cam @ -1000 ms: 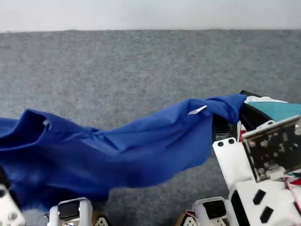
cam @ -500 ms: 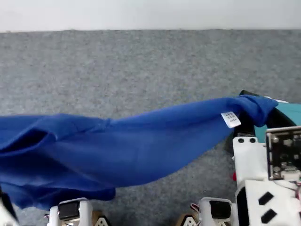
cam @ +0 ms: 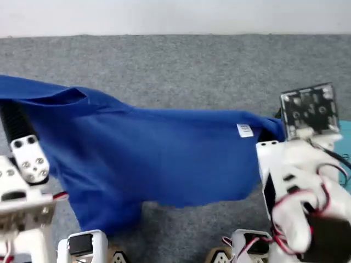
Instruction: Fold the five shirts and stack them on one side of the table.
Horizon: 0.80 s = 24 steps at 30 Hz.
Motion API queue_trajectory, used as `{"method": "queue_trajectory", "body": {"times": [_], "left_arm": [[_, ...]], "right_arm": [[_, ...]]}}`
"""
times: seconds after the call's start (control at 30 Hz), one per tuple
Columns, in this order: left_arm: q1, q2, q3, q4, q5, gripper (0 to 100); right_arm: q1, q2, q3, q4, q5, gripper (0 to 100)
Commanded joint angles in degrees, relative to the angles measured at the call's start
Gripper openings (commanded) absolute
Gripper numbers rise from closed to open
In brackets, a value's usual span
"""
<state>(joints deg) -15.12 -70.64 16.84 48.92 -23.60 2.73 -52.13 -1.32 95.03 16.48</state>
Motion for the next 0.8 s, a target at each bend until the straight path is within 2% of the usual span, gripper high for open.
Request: {"method": "queue_trajectory", "body": {"times": [0.0, 0.2, 0.4, 0.6, 0.77], "left_arm": [[0.09, -0.35, -0.66, -1.67, 0.09, 1], [0.18, -4.57, -6.02, -1.41, 0.09, 1], [0.0, -9.76, -6.02, -1.49, 0.09, 1], [0.09, -9.76, -3.21, -1.67, 0.09, 1], [0.09, -9.76, 6.37, -3.87, -0.18, 1]], "right_arm": [[0.75, -0.75, -0.44, -1.27, -0.26, 0.9], [0.75, -0.75, -10.2, 1.45, -0.26, 0.9], [0.75, -0.75, -18.11, 6.55, -0.26, 0.9], [0.75, -0.13, -15.47, 6.55, -0.26, 0.9], [0.75, -0.13, -2.55, 0.75, -0.26, 0.9]]}}
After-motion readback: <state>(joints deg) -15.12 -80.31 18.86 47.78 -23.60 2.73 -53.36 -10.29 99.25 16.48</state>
